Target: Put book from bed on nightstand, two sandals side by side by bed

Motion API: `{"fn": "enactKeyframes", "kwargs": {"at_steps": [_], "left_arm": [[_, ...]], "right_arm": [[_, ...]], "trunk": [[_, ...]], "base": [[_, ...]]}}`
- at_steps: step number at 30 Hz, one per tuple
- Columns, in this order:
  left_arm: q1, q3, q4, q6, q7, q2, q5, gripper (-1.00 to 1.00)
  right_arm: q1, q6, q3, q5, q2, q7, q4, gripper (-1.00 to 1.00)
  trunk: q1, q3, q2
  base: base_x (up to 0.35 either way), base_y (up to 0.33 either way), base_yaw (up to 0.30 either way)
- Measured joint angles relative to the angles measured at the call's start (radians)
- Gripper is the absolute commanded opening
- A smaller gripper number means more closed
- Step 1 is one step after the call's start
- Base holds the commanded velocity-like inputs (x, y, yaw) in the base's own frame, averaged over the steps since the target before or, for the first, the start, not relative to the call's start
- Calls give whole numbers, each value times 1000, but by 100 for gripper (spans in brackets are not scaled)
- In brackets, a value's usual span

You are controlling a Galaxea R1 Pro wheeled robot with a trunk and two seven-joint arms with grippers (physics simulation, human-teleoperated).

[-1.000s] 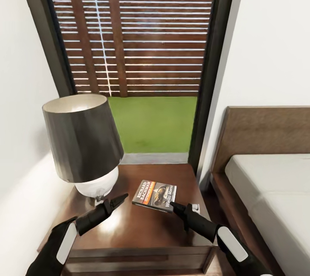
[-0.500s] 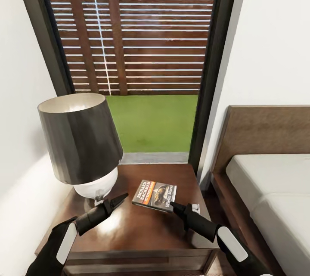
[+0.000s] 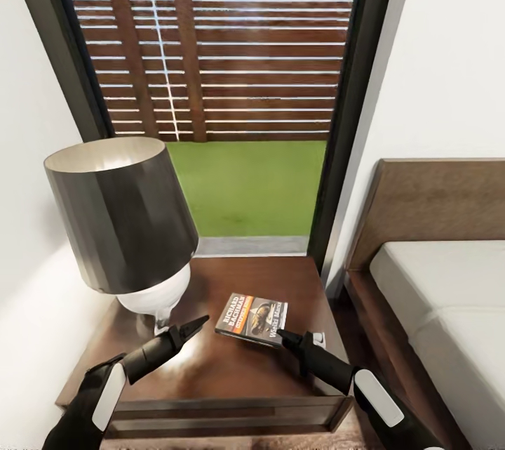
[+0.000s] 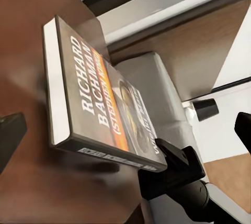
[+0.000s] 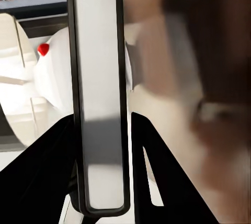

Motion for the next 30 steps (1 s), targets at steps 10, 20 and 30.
{"fn": "enactKeyframes", "kwargs": {"at_steps": [10,20,30], "left_arm": [[0,0,0,0,0,-1,0,100],[0,0,0,0,0,-1,0,100],[0,1,0,0,0,0,0,100]], "right_arm": [[-1,6,-2,-18,0,12,-11,-100],[-1,5,-2,-18,1,12,-11,-100],[-1,0,-2,-16,6,13,-10,-100]], "trunk": [[4,-35,-2],[4,-35,-2],[4,-35,-2]], "base": [[0,0,0],[0,0,0],[0,0,0]]}}
